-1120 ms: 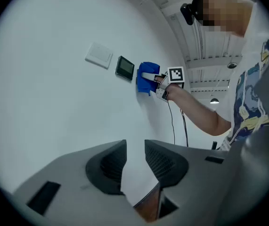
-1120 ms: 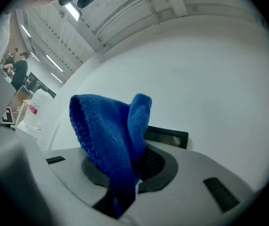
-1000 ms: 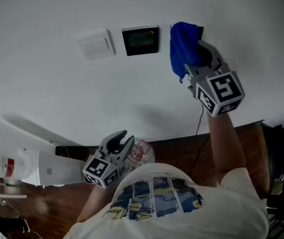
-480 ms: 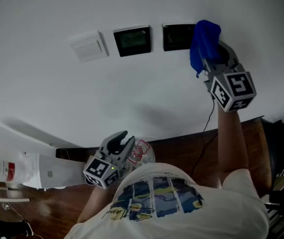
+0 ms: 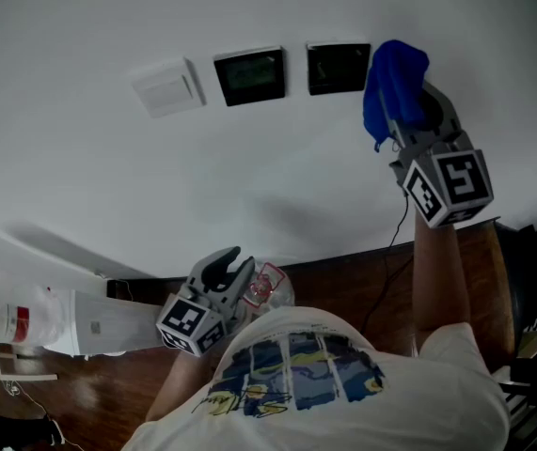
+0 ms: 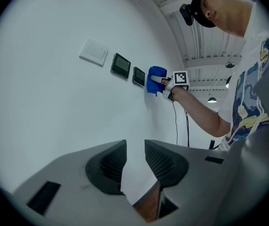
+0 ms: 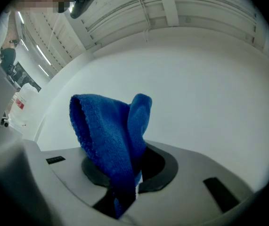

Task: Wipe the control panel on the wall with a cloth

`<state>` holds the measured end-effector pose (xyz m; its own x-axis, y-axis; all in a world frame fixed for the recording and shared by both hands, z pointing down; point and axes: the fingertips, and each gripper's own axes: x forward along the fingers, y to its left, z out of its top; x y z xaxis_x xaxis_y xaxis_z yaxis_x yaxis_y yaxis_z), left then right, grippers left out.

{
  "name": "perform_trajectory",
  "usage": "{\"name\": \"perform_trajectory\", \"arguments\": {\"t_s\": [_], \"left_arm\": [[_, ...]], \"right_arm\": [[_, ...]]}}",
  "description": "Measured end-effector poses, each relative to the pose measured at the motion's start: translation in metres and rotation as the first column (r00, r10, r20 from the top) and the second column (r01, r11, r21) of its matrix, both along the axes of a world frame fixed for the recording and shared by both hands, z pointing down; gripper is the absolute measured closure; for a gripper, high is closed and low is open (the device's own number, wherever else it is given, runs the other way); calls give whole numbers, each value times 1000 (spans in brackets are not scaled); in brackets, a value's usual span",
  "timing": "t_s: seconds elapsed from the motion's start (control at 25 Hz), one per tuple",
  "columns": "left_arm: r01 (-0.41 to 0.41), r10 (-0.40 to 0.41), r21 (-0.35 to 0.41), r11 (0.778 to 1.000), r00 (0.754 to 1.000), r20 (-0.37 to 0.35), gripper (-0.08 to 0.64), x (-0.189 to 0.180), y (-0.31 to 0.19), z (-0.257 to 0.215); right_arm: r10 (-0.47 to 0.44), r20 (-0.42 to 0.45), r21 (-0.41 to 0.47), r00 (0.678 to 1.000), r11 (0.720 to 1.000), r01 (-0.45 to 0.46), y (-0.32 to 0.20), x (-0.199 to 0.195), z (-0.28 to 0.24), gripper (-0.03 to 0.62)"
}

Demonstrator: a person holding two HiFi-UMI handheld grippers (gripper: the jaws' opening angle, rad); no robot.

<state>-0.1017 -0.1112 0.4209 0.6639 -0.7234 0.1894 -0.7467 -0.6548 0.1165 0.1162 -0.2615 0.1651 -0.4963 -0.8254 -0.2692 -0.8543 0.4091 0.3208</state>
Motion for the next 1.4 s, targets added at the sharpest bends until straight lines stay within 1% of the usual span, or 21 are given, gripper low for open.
{"name": "perform_trajectory", "arguments": {"t_s": [0.12,0.28,0.36,0.44,0.56,0.8,1.08,1.2,1.4], "left_arm": [[-5,5,8,1000,1000,-2,463,0,0,0],[-12,12,14,1000,1000,-4,463,1,0,-1],[-9,9,11,1000,1000,-3,463,-1,0,-2],[-3,3,13,1000,1000,-4,463,-5,0,-1],[13,-13,8,1000,1000,-4,463,-10,1,1],[20,-20,5,1000,1000,-7,463,-14,1,2],[-5,5,-4,1000,1000,-2,463,-3,-1,4],[-17,17,-7,1000,1000,0,463,3,-1,3],[-22,22,-4,1000,1000,2,463,8,-1,1]], "right_arm": [[-58,-19,16,998,998,58,15,-27,-3,502],[-133,-54,-4,990,991,133,16,-68,5,502],[-154,-62,-23,986,988,153,12,-84,9,502],[-169,-72,-20,983,986,168,6,-95,11,501],[-169,-69,-23,983,986,167,-3,-100,11,500],[-127,-80,-29,989,992,125,-10,-84,11,500],[-15,-37,-39,999,999,13,-24,-18,12,500],[26,-24,-51,999,998,-27,-31,3,13,501],[36,-18,-66,999,997,-37,-39,10,19,500]]}}
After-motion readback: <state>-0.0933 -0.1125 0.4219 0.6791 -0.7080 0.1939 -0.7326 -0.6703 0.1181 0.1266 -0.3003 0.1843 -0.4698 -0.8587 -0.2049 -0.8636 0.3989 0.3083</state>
